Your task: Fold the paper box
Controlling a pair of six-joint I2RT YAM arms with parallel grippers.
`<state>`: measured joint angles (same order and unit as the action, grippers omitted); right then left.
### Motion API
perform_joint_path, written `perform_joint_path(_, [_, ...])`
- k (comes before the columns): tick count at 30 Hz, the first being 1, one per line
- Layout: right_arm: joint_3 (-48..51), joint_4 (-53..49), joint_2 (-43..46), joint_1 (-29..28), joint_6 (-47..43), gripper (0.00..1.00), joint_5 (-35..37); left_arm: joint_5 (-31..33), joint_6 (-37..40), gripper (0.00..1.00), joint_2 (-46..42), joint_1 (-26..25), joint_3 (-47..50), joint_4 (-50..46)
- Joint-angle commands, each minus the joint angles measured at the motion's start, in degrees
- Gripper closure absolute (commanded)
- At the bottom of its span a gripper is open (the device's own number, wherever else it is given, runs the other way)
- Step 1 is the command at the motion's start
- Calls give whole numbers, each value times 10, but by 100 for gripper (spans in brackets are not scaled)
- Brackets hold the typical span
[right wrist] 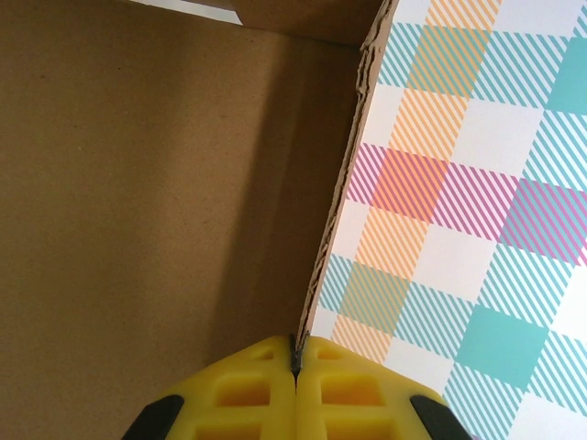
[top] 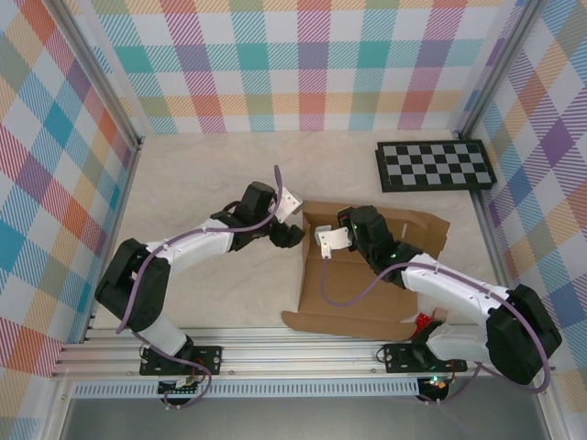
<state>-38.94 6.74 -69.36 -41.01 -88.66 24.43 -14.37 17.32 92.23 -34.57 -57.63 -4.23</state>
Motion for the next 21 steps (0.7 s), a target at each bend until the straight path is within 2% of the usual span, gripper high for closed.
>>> perform_joint_path(1, [3,-57,0,-25,23,100,-80,-47,-8,27,29,-2,-17,30])
perform_joint_path(8, [7,-61,-2,-26,30,100,-87,-68,-54,26,51,-4,-28,75])
perform_joint_path(11, [7,-61,-2,-30,42,100,-87,-52,-67,26,67,-17,-26,99])
perform_joint_path(21, [-13,-93,-1,-35,57,100,-93,-20,-41,23,87,-26,-18,80])
